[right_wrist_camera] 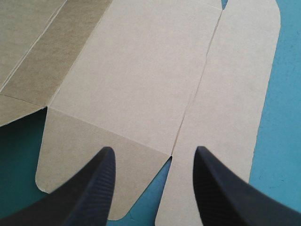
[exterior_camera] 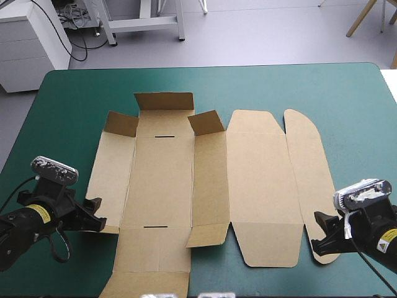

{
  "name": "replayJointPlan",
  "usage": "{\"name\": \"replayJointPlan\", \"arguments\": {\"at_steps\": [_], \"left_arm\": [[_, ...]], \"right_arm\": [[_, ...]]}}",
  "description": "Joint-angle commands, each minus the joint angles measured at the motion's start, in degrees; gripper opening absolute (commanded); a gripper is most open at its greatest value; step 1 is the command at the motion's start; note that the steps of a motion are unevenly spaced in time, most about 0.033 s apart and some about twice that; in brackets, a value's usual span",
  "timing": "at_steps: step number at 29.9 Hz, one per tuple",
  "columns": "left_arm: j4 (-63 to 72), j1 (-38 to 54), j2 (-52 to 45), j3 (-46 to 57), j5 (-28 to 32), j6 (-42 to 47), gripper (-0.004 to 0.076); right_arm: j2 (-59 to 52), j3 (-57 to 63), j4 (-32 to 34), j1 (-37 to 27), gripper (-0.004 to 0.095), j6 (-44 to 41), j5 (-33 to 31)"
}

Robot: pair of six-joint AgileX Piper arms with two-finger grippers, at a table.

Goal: Fold the box

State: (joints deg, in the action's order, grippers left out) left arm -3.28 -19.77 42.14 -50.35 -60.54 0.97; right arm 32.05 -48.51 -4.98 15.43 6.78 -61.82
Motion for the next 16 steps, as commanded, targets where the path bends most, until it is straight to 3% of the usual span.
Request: {"name": "replayJointPlan", "arguments": {"at_steps": [1, 8, 16], "left_arm": [[1.9, 0.1, 0.2, -1.7, 2.1, 1.5, 0.0431], [2.2, 0.1, 6.4, -6.4, -4.1, 0.9, 0.0431], [-4.3, 1.2, 19.6, -14.2, -4.6, -1.0, 0.0431]], "right_arm": [[0.2, -1.2, -0.1, -0.4, 0.0458, -0.1, 5.2], [0.3, -1.2, -0.1, -0.4, 0.0458, -0.1, 7.7], [0.3, -1.2, -0.4, -0.4, 0.0458, -0.3, 8.3]]}}
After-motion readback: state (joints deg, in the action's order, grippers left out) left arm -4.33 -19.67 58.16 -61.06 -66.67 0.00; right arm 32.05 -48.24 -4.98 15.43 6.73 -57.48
